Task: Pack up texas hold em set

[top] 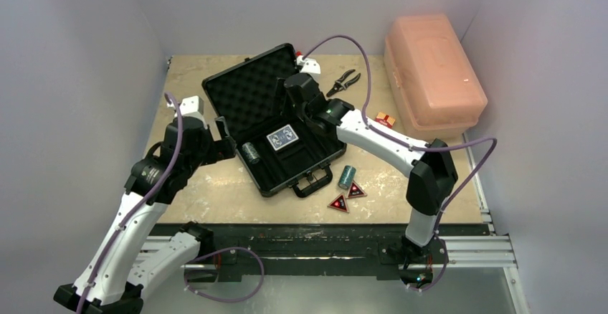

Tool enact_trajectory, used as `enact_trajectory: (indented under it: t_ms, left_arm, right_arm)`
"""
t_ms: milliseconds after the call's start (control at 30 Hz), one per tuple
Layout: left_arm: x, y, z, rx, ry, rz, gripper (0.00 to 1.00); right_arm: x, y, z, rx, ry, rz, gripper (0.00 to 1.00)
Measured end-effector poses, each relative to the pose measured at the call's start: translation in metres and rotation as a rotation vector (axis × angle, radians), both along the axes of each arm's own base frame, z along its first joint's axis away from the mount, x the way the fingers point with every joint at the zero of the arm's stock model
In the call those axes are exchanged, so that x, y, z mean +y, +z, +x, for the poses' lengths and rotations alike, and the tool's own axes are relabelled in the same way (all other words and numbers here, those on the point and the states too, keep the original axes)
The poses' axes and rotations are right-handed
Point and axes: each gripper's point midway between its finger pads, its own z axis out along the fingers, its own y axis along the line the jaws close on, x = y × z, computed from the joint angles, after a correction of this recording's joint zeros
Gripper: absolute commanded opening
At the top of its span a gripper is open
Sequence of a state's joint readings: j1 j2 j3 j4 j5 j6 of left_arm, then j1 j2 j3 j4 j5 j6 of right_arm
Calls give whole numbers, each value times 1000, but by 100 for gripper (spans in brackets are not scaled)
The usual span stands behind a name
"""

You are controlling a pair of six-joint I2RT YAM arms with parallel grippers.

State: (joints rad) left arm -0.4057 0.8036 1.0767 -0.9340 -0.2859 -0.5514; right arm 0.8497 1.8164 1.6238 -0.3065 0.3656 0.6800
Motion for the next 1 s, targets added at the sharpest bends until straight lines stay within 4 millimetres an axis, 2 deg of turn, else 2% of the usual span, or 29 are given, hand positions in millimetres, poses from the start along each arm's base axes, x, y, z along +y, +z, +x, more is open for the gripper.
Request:
enact_trajectory:
  t_ms: [167,367,500,667,767,867,1000]
  left_arm:
    - [0,-9,4,9,-6,19,91]
    - [2,-26,12,56,13,66,90]
    - [7,-31,15,49,34,85,89]
    - [9,-32,20,22,38,104,89]
    - [10,-32,22,14,42,112,88]
    - [9,-31,24,5,31,116,84]
    - [2,-28,25,-10,-4,95,76]
  right_arm:
    - [-18,-2,-7,3,-28,-41,77]
    - [-51,-7,-28,16,-59,-85,81]
    - [-81,-5,-44,9,-100,-112,85]
    - [-117,-10,-62,11,-162,-147,99]
    - [-137,-17,-72,16,-200,-176,99]
    - [-159,-21,-80,20,-241,-196,99]
    - [-193,-26,-77,38,-321,-211,99]
